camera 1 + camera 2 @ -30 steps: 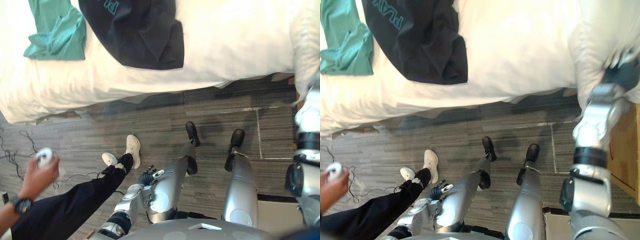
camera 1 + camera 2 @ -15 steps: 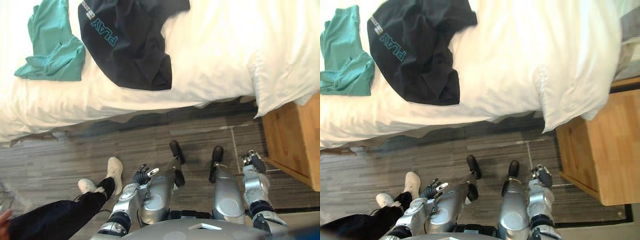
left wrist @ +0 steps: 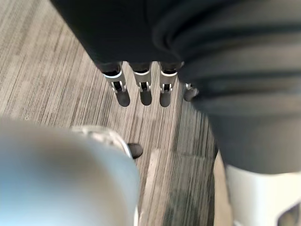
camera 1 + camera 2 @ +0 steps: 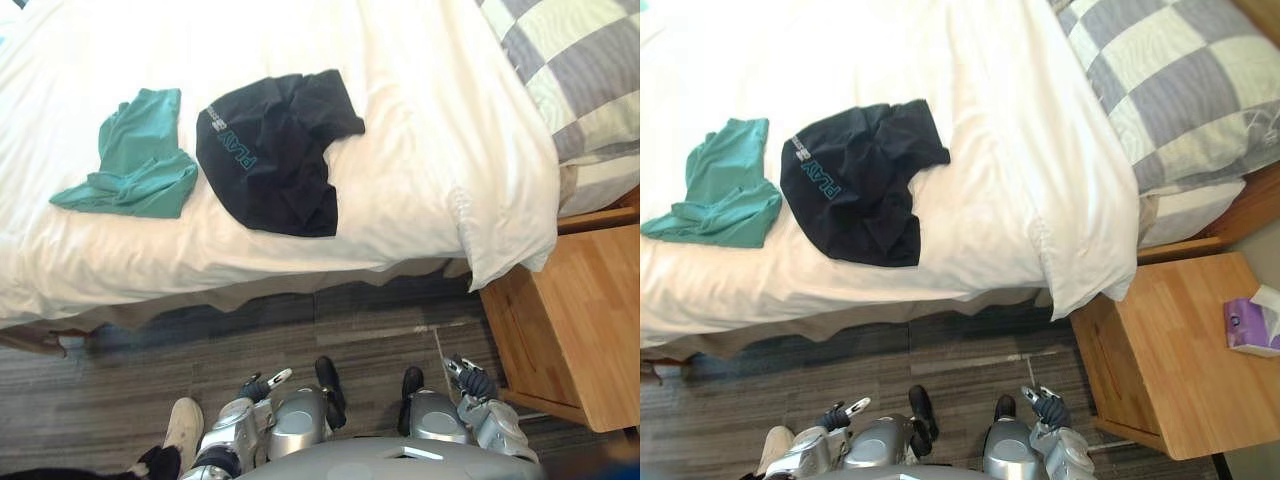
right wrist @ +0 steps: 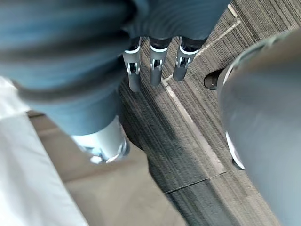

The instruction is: Tidy the bed and pick cloth on bed and put in laundry

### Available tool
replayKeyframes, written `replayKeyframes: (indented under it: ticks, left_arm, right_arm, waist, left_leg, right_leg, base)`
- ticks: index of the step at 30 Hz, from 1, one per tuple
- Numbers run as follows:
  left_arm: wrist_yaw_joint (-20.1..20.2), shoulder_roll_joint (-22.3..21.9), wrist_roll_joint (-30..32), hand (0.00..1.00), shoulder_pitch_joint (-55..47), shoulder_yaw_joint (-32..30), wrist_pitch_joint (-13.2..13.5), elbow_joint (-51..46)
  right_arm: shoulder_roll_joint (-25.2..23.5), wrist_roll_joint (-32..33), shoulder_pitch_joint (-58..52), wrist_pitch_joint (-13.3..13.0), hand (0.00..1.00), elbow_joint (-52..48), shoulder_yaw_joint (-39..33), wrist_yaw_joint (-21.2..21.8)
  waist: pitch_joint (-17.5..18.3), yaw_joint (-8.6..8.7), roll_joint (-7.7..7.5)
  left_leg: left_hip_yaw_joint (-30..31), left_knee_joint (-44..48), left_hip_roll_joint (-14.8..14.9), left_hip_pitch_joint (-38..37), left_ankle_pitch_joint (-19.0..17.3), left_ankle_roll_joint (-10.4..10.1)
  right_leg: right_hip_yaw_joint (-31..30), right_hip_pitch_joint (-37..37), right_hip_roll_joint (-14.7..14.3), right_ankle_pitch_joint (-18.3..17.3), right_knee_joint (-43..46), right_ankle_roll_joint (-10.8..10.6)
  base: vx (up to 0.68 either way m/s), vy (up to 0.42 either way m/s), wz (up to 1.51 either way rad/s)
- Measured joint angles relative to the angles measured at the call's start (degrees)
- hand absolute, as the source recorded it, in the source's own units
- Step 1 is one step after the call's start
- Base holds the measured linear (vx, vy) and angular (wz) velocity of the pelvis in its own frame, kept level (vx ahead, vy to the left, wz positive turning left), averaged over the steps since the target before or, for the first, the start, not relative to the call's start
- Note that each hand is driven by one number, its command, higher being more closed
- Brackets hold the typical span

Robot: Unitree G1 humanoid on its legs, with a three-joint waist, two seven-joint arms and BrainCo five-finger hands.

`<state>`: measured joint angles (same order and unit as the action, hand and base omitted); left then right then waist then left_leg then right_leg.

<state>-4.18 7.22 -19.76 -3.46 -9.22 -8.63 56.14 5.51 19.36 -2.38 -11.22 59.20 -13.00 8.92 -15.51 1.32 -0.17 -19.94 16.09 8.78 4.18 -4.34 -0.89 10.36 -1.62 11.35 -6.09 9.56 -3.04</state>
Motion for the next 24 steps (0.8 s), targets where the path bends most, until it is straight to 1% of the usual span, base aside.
replayKeyframes:
  ticks: [1,2,3,4,5,6,7,8,9,10,11,12,13,14,15,16,17,18,19,21,22,23,24]
  left_arm:
    - [-0.91,0.03,-0.51,0.00,0.05,-0.43,-0.26,1.01]
    - [-1.96,0.05,-1.99,0.00,0.05,-0.87,-0.44,1.43]
    - [-2.60,0.03,-2.41,0.00,0.08,-0.89,-0.53,1.43]
    - [-3.35,-0.04,-3.74,0.00,0.21,-0.68,-0.62,1.39]
    - [-3.59,-0.33,-4.51,0.00,0.56,0.58,-0.73,1.40]
    - [-4.06,-0.86,-4.50,0.00,0.98,2.17,-0.90,1.44]
    - [-5.09,-1.17,-4.44,0.00,1.20,3.22,-1.23,1.58]
    - [-5.36,-0.68,-4.52,0.00,1.41,3.76,-1.38,1.59]
    - [-5.44,1.26,-5.05,0.00,2.35,4.84,-1.42,0.83]
    - [-5.35,2.35,-4.02,0.00,2.51,6.78,-2.19,-0.15]
    - [-5.24,2.44,-3.07,0.00,2.20,7.04,-2.61,-1.06]
    - [-4.84,2.56,-1.49,0.00,1.63,7.17,-3.53,-2.60]
    - [-4.78,2.80,-0.73,0.00,1.16,8.60,-3.97,-3.15]
    - [-4.67,2.82,-0.59,0.00,1.24,9.29,-4.51,-3.14]
    - [-4.50,2.70,0.48,0.00,1.84,10.80,-5.40,-3.14]
    - [-4.56,2.46,1.32,0.00,2.45,12.49,-6.29,-3.05]
    - [-4.65,2.23,1.35,0.00,2.59,13.02,-6.52,-2.98]
    - [-4.98,2.00,1.35,0.00,2.83,13.79,-6.51,-2.69]
    - [-5.06,1.35,1.07,0.00,2.69,14.01,-6.10,-1.92]
    - [-5.14,0.42,0.52,0.00,2.57,14.18,-4.53,-0.54]
    - [-5.17,0.31,0.29,0.00,2.49,14.23,-3.92,-0.53]
    - [-5.22,0.08,-0.66,0.00,2.18,14.22,-2.60,-0.51]
    - [-4.95,0.17,-2.53,0.00,2.87,14.14,-1.02,-0.91]
  right_arm:
    - [0.91,-0.56,0.02,-0.02,0.00,-0.31,-0.18,-0.06]
    - [2.07,-0.75,0.09,-0.07,0.00,-0.34,-0.26,-0.11]
    - [2.51,-1.20,-0.01,-0.08,0.00,-0.18,-0.46,-0.19]
    - [2.98,-1.95,-0.19,-0.09,0.00,0.63,-1.00,-0.31]
    - [3.41,-2.47,-0.25,-0.10,0.00,1.20,-1.03,-0.57]
    - [3.74,-2.82,-0.64,-0.04,0.00,1.44,-1.00,-0.71]
    - [4.07,-2.91,-0.89,-0.01,0.00,1.50,-1.05,-0.88]
    - [3.54,-3.08,-0.97,0.01,0.00,1.58,-1.09,-1.20]
    - [0.83,-3.10,-0.07,0.32,0.00,2.00,-0.84,-1.57]
    - [-0.78,-2.91,0.55,0.41,0.00,2.00,-0.48,-1.25]
    - [-1.17,-2.75,0.63,0.41,0.00,1.97,0.35,-0.83]
    - [-1.62,-2.86,1.05,0.34,0.00,1.41,2.04,1.04]
    - [-1.82,-2.94,1.57,0.26,0.00,-0.19,3.62,2.57]
    - [-1.82,-2.94,1.79,0.21,0.00,-1.13,4.07,2.92]
    - [-1.74,-2.83,2.12,-0.05,0.00,-3.24,4.41,3.35]
    - [-1.53,-2.82,1.97,-0.67,0.00,-4.64,4.88,3.44]
    - [-1.31,-2.82,1.97,-0.84,0.00,-5.09,5.25,3.60]
    - [-0.37,-2.81,1.68,-1.00,0.00,-5.32,6.11,4.00]
    - [0.18,-2.85,0.61,-1.08,0.00,-5.26,6.99,4.59]
    - [0.22,-2.85,-0.71,-1.06,0.00,-5.21,8.24,5.58]
    - [0.26,-2.86,-0.97,-1.05,0.00,-5.18,8.99,5.85]
    - [0.19,-2.92,-0.68,-1.02,0.00,-5.20,10.35,6.35]
    - [0.49,-3.28,0.11,-1.00,0.00,-5.21,12.00,6.27]
  waist:
    - [0.17,0.44,0.15]
    - [0.24,1.43,0.26]
    - [0.25,1.74,0.29]
    - [0.39,1.98,0.52]
    - [0.77,2.45,1.17]
    - [0.91,2.51,1.55]
    - [1.17,2.39,2.49]
    - [0.94,2.35,2.03]
    - [-0.31,1.50,-1.69]
    - [-0.24,0.40,-1.88]
    - [-0.28,-0.07,-1.46]
    - [0.11,-0.95,-1.89]
    - [1.05,-0.91,-1.63]
    - [1.33,-0.61,-1.72]
    - [1.41,-0.55,-1.68]
    - [1.56,-0.25,-1.88]
    - [1.70,0.13,-2.10]
    - [1.98,1.10,-1.20]
    - [2.31,1.51,-0.11]
    - [3.08,1.30,1.12]
    - [3.07,1.32,1.16]
    - [2.94,1.33,2.05]
    - [1.88,1.78,1.56]
  left_leg:
    - [1.55,2.68,2.91,0.66,-1.06,-0.34]
    - [3.96,4.32,6.29,1.08,-1.59,-0.94]
    - [5.34,4.67,7.91,1.07,-1.56,-1.00]
    - [7.58,5.20,10.58,0.93,-1.40,-1.30]
    - [9.70,4.65,12.24,0.65,-1.09,-2.45]
    - [9.65,2.51,12.28,-0.54,0.11,-6.47]
    - [8.78,0.86,11.84,-2.53,-2.29,-12.73]
    - [8.32,0.86,10.94,-3.10,-5.08,-14.04]
    - [7.61,4.17,7.71,-2.45,-5.56,-13.41]
    - [6.66,5.73,7.20,-2.20,-6.79,-12.15]
    - [5.56,5.44,7.34,-2.42,-6.89,-11.67]
    - [3.89,3.58,7.34,-3.56,-6.31,-10.54]
    - [3.45,0.75,6.98,-3.58,-5.32,-9.09]
    - [3.33,-0.98,6.53,-3.61,-4.40,-8.65]
    - [3.19,-4.72,5.27,-4.73,-2.14,-8.04]
    - [3.23,-8.53,3.39,-5.74,0.26,-7.56]
    - [3.26,-10.27,2.06,-6.16,1.24,-7.36]
    - [3.91,-12.67,1.23,-6.44,2.82,-6.97]
    - [4.16,-14.93,0.81,-7.53,4.21,-6.99]
    - [3.91,-16.30,0.79,-8.10,4.87,-7.01]
    - [3.87,-15.95,0.79,-7.93,4.81,-6.91]
    - [3.62,-12.51,0.78,-6.54,3.65,-5.91]
    - [3.20,-5.05,0.93,-2.92,2.08,-5.23]
  right_leg:
    - [-1.13,-0.56,0.41,-0.26,0.91,-0.57]
    - [-2.09,-2.02,1.44,-0.63,2.49,-1.70]
    - [-2.71,-2.72,2.01,-0.82,3.46,-2.37]
    - [-3.61,-4.01,2.94,-1.26,5.18,-3.94]
    - [-3.79,-4.57,3.97,-1.45,6.52,-5.77]
    - [-4.21,-4.78,4.96,-1.44,7.17,-7.25]
    - [-4.83,-4.69,5.53,-0.62,7.06,-8.77]
    - [-5.13,-4.32,6.67,0.20,6.51,-9.84]
    - [-5.56,-3.63,10.10,3.76,5.30,-9.76]
    - [-4.16,-3.46,10.62,9.40,4.01,-7.17]
    - [-2.95,-3.46,10.62,11.80,3.21,-5.14]
    - [-0.63,-3.60,9.84,13.37,2.27,-3.56]
    - [0.58,-3.35,6.71,12.13,2.28,-4.86]
    - [1.43,-3.18,5.15,10.79,2.37,-5.52]
    - [2.59,-2.71,2.13,7.00,2.45,-5.43]
    - [3.32,-2.00,0.17,2.47,2.20,-4.32]
    - [3.43,-1.53,-0.43,-0.01,1.61,-2.55]
    - [2.99,-1.39,-0.54,-0.22,1.07,-2.64]
    - [2.98,-1.08,-0.58,0.07,0.87,-2.35]
    - [3.16,-0.92,-0.73,-0.25,0.55,-2.44]
    - [3.18,-0.98,-0.67,-0.59,0.67,-2.70]
    - [3.13,-1.32,-0.08,-1.31,1.55,-2.86]
    - [2.86,-2.06,1.05,-2.18,3.22,-2.90]
  base:
    - [0.00,0.229,-0.52]
    - [0.02,0.259,-0.26]
    - [0.03,0.339,-0.16]
    - [0.05,0.403,-0.02]
    - [0.06,0.575,0.01]
    - [0.05,0.559,0.02]
    - [0.03,0.505,-0.01]
    - [0.00,0.505,-0.03]
    - [-0.06,0.566,-0.04]
    - [-0.09,0.546,-0.13]
    - [-0.15,0.507,-0.31]
    - [-0.11,0.385,-0.17]
    - [-0.10,0.318,-0.04]
    - [-0.06,0.173,0.16]
    - [-0.05,0.140,0.13]
    - [-0.05,0.117,0.12]
    - [-0.07,0.089,0.30]
    - [-0.06,0.045,0.34]
    - [-0.05,0.031,0.27]
    - [-0.01,-0.003,0.03]
    - [-0.01,-0.018,0.05]
    - [-0.02,-0.004,0.17]
    - [-0.05,0.007,0.25]
